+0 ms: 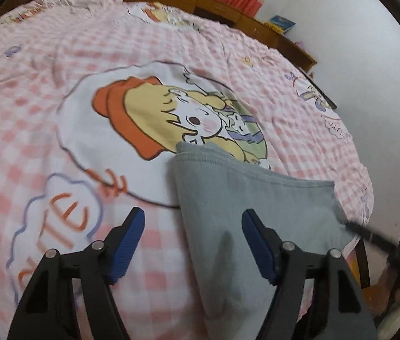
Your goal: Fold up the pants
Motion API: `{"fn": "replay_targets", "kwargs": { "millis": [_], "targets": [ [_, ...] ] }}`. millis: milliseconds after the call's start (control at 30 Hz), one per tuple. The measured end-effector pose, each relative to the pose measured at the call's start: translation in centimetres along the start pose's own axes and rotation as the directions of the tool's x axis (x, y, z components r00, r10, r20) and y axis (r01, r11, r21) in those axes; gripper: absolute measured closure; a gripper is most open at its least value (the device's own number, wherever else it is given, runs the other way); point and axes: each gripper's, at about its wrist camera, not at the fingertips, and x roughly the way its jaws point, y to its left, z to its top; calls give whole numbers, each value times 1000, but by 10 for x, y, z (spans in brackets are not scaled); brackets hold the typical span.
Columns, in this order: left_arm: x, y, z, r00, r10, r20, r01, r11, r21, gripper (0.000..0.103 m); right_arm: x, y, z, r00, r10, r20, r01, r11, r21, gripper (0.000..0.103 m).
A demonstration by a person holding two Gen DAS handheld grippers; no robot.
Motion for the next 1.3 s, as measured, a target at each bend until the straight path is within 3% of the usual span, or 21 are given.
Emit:
{"fn": "replay_targets", "kwargs": {
  "millis": [100, 200, 233, 267, 300, 367, 500, 633, 800, 1000, 1133, 1233, 1300],
  "targets": [
    [13, 2, 8, 1000, 1, -27, 0, 1000, 4, 29, 24, 30, -14, 993, 100, -56, -102, 994, -30, 79],
    [25, 5, 15, 996, -66, -57, 65, 998, -16, 31, 46, 56, -23, 985, 133, -108, -141, 988, -70, 79],
    [28, 5, 17, 994, -83, -65, 82, 996, -22, 36, 55, 61, -26, 983, 134, -126, -144, 987, -72, 79],
    [31, 3, 20, 992, -97, -75, 97, 995, -14, 64, 63, 65, -28, 980, 136, -143, -147, 987, -71, 79],
    [34, -1, 23, 991, -97, -92, 99, 995, 9, 79, 73, 67, -31, 976, 141, -168, -155, 986, -69, 79],
    [35, -10, 28, 993, -75, -91, 83, 994, 77, 89, 92, 72, -42, 960, 148, -240, -167, 984, -62, 79],
    [35, -21, 35, 995, -54, -86, 68, 984, 166, 92, 120, 73, -75, 908, 187, -374, -211, 977, -24, 80],
    [42, -8, 37, 993, -62, -96, 72, 992, 104, 90, 110, 70, -77, 917, 207, -340, -225, 974, -14, 85],
    [22, -2, 28, 1000, 2, -31, 2, 992, 128, 60, 92, 77, -75, 935, 170, -311, -199, 978, -62, 85],
    [-2, 8, 14, 998, 57, -16, -55, 992, 114, 39, 69, 46, -72, 955, 105, -278, -112, 994, -11, 84],
    [-12, 14, -2, 993, 115, -10, -114, 989, 89, 35, 38, 8, -61, 981, 34, -190, -21, 997, 70, 82],
    [-18, 21, -13, 993, 119, -14, -119, 992, 47, 33, 15, -24, -53, 993, -56, -106, 74, 982, 175, 65],
    [-22, 26, -22, 993, 118, -14, -118, 993, 13, 32, -3, -45, -47, 993, -106, -47, 114, 962, 248, 63]
  ]
}}
